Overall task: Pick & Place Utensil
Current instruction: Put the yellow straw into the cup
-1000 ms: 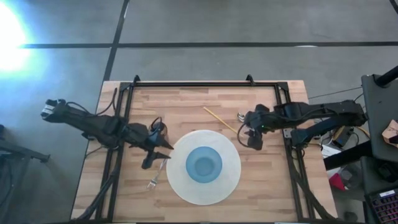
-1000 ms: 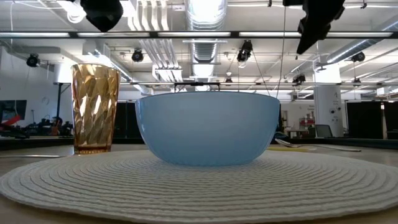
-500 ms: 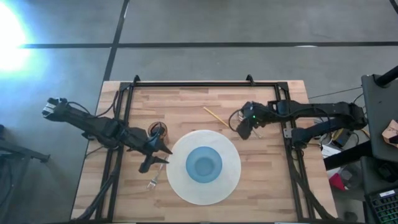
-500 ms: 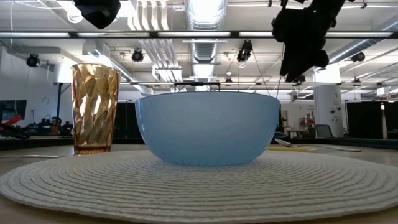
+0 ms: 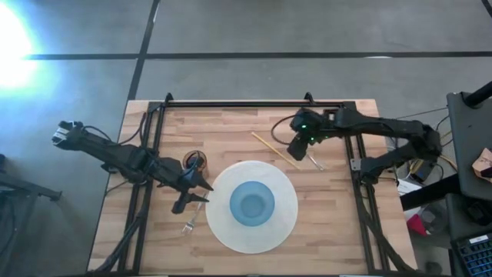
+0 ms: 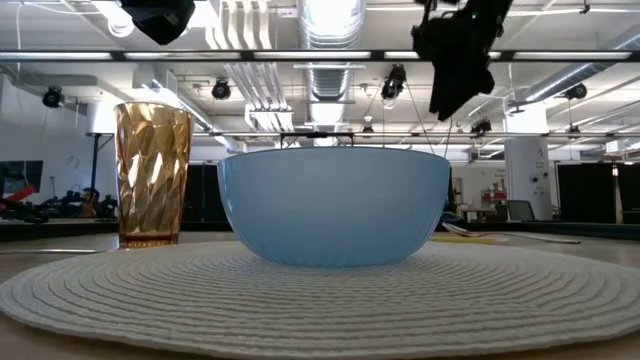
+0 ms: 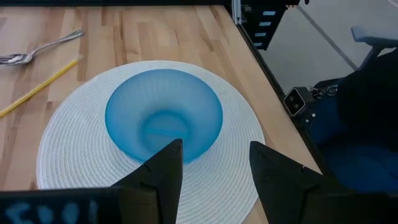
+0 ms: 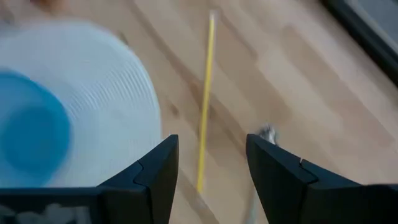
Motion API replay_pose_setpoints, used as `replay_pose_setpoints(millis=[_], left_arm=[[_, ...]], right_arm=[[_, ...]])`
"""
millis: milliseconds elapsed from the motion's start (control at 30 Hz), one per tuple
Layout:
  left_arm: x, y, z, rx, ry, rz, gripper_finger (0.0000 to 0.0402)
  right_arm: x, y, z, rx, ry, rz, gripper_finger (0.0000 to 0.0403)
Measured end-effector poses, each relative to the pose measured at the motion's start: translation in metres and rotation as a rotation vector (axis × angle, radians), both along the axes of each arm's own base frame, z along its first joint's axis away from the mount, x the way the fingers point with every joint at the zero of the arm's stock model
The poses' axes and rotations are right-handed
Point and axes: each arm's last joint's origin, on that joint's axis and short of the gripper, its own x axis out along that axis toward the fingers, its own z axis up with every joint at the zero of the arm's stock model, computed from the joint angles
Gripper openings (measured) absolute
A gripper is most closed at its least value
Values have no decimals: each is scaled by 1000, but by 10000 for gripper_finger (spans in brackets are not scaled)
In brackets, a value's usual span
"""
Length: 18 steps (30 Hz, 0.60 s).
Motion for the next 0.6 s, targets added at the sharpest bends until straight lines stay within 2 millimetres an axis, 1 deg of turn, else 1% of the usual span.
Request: replay_pose_setpoints(millis=[67,167,333,467,600], left_arm=[[0,0,0,0,0,0,177],[0,0,0,0,0,0,177],[0,0,0,0,3,1,177],[0,0,0,-1,3,1,177],[0,0,0,-1,3,1,177]], right_arm=[[7,-1,-10,16,74,5,185],[14,-1,-30,44,163,19,183],[19,5,-67,110,290,77,185],[22,11,-90,134,340,90,188],[25,17,-104,144,363,100,188]])
